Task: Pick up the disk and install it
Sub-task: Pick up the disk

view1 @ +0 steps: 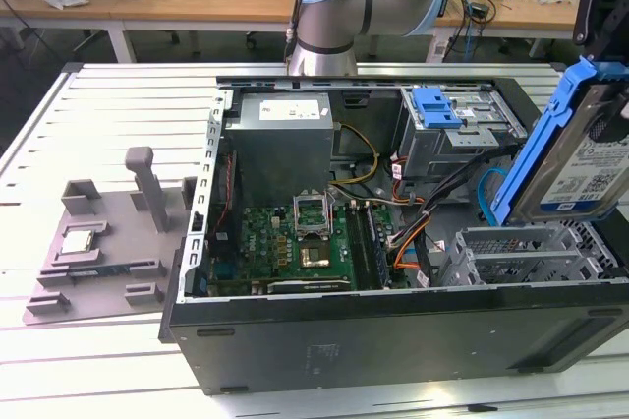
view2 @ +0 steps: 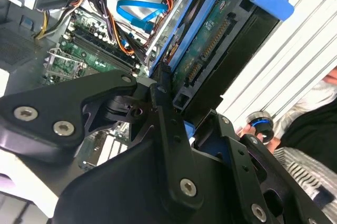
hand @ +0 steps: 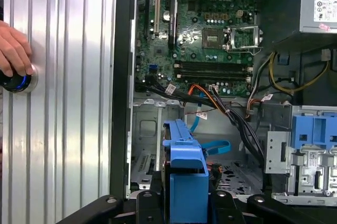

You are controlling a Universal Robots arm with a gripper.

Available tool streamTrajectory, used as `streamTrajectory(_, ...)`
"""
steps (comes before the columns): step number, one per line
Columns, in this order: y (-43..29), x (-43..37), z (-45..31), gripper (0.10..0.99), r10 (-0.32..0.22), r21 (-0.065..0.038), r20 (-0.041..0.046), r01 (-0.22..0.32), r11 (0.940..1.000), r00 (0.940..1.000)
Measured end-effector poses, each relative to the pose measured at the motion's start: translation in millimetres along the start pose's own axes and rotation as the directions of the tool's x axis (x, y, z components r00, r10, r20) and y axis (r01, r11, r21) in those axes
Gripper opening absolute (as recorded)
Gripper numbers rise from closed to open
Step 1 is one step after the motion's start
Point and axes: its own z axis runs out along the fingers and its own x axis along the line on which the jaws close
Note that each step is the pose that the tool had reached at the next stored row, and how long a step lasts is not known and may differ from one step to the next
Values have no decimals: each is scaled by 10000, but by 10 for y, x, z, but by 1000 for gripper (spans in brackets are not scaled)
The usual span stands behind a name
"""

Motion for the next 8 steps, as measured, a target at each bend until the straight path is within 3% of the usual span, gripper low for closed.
streamTrajectory(3,4,0,3,369,177,-3,30,-177,9998,9998)
streamTrajectory(5,10,2,3,369,185,-4,120,-185,9998,9998)
streamTrajectory(8,30,49,4,369,186,-4,321,-186,9998,9993)
